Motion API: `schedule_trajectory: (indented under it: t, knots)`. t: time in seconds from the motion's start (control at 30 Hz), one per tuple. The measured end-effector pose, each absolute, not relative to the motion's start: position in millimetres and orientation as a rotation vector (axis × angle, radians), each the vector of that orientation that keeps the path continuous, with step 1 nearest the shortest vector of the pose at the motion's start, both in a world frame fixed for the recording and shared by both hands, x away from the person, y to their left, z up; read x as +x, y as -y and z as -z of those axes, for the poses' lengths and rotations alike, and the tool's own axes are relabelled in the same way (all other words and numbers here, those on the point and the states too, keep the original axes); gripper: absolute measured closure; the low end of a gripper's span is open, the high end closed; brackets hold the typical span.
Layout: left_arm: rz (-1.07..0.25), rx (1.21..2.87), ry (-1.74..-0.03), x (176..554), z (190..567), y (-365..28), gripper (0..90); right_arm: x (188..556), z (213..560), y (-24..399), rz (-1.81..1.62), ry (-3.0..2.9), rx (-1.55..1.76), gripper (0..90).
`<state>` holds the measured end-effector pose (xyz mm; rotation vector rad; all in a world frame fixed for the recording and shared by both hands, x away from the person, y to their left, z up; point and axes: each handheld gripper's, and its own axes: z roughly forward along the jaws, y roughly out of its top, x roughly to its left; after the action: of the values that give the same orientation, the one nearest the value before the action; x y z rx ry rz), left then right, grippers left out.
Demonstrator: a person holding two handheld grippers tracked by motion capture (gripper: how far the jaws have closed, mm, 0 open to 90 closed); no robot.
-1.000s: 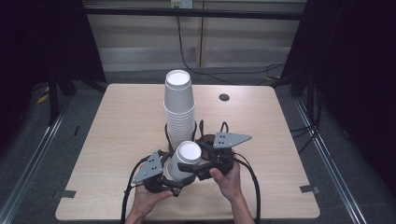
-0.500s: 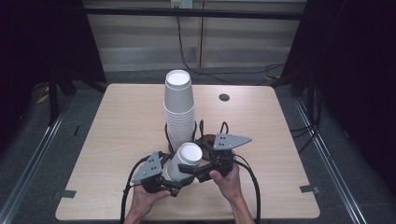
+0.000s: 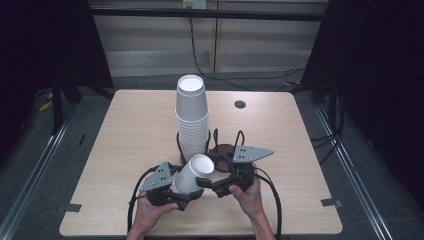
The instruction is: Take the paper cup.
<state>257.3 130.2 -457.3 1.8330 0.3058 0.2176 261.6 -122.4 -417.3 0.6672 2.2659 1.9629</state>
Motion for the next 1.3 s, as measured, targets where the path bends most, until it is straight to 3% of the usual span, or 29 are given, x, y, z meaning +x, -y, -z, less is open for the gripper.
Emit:
schedule_trajectory:
  t: [1.3]
  knots:
    - [-0.199, 2.155, -0.202, 262.5, 437.4, -137.9, 16.8, 267.3, 406.8, 138.4, -1.625, -2.624, 0.587, 13.2]
